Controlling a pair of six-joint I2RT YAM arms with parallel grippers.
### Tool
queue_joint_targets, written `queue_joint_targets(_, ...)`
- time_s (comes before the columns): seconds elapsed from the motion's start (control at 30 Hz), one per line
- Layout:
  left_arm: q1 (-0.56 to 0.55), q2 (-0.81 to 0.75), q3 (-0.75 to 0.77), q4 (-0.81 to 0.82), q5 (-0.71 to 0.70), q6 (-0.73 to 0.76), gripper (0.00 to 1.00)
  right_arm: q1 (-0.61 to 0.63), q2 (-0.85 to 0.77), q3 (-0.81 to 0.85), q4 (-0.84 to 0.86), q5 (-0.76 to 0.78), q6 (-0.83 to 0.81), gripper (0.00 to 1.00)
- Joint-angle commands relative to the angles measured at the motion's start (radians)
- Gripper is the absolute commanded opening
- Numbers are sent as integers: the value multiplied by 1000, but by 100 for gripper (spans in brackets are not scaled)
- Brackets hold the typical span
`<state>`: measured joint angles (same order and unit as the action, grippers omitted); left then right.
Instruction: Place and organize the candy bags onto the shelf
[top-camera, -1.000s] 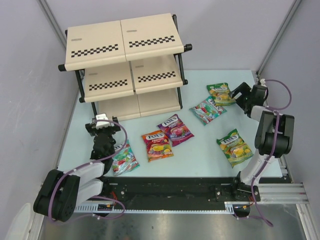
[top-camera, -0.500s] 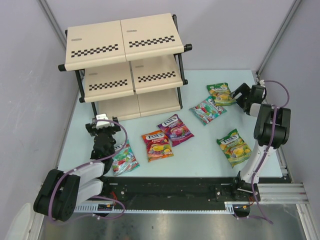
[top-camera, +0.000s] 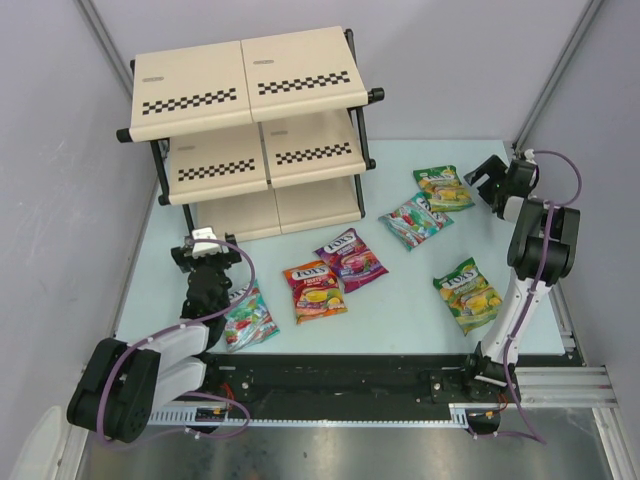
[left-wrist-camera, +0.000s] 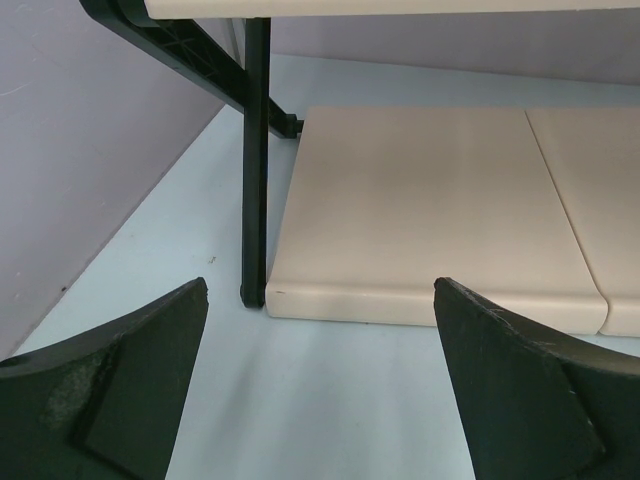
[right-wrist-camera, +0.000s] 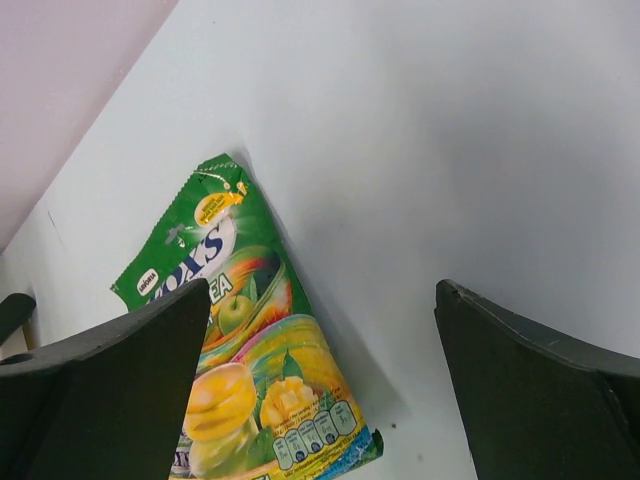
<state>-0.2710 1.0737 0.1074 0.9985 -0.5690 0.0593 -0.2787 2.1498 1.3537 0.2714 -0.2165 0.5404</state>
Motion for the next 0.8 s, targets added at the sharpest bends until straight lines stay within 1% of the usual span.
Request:
queue_joint_targets(0.0, -2, 3, 31, 17, 15, -7, 100, -28, 50, 39, -18, -44, 3, 100)
queue_joint_targets(0.23, 0, 9, 35, 15, 17, -6, 100, -16, 58, 39, -41, -67, 1, 100)
queue_joint_targets(0.33, -2, 9, 35, 12, 17, -6, 100, -8, 55, 39, -58, -81, 3, 93)
queue_joint_targets(0.37, 0, 9, 35, 14, 17, -6, 100, -8, 53, 39, -63, -84, 3, 89)
queue_joint_targets(0.53, 0, 8, 37, 12, 20, -10, 100, 12, 45, 38, -100, -110, 6, 80)
queue_joint_targets(0.6, -2, 8, 37, 11, 23, -10, 100, 21, 47, 38, -107, -129, -2, 74)
queue_joint_targets(0.77, -2, 12, 38, 9, 27, -13, 100, 21, 33, 36, -133, -152, 26, 71)
